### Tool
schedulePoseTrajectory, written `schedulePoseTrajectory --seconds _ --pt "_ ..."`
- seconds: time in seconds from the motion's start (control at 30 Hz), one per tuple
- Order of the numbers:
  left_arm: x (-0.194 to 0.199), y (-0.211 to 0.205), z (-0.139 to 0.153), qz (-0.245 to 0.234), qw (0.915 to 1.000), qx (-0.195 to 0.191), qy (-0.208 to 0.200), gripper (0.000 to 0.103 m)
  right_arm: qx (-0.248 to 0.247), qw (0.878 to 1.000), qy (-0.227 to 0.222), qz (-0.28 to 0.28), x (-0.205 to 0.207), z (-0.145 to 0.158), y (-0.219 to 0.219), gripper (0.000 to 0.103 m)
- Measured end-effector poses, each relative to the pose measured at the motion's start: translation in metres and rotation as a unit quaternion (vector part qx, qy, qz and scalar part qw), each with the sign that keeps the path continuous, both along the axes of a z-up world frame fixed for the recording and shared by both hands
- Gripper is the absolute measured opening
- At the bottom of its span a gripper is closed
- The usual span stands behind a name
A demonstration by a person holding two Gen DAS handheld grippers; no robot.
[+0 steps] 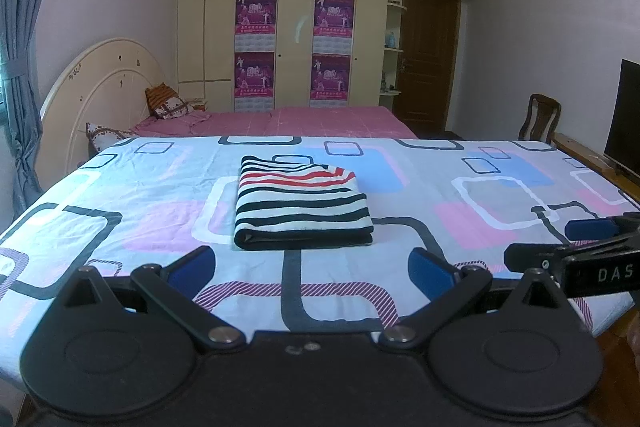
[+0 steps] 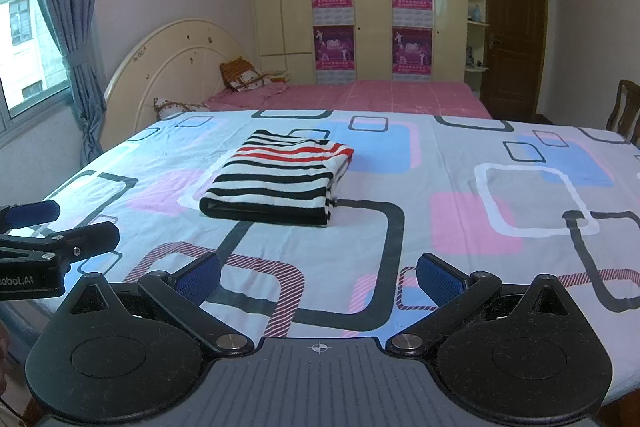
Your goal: Fold small clothes
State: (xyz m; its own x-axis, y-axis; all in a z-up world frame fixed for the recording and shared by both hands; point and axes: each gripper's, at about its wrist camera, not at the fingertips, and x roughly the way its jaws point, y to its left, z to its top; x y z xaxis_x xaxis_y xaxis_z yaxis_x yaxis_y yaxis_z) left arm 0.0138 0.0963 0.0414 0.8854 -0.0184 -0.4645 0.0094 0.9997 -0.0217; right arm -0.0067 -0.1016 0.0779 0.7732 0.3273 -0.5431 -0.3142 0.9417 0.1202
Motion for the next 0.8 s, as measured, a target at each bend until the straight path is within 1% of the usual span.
schedulePoseTrajectory --seconds 0.53,0.67,0.8 --pt "0.002 -0.004 0.001 0.005 1.0 0.006 -0.002 0.102 0.004 1.0 -0.001 0.001 0.003 0.0 -0.006 0.103" --pt "0.003 -0.004 0.002 0.005 0.9999 0.011 -0.003 0.098 0.004 1.0 -0.002 -0.001 0.004 0.0 -0.006 0.103" --pt "0.004 -0.007 0.0 -0.002 0.9999 0.011 0.002 0.097 0.006 1.0 0.0 0.0 0.004 0.0 -0.01 0.103"
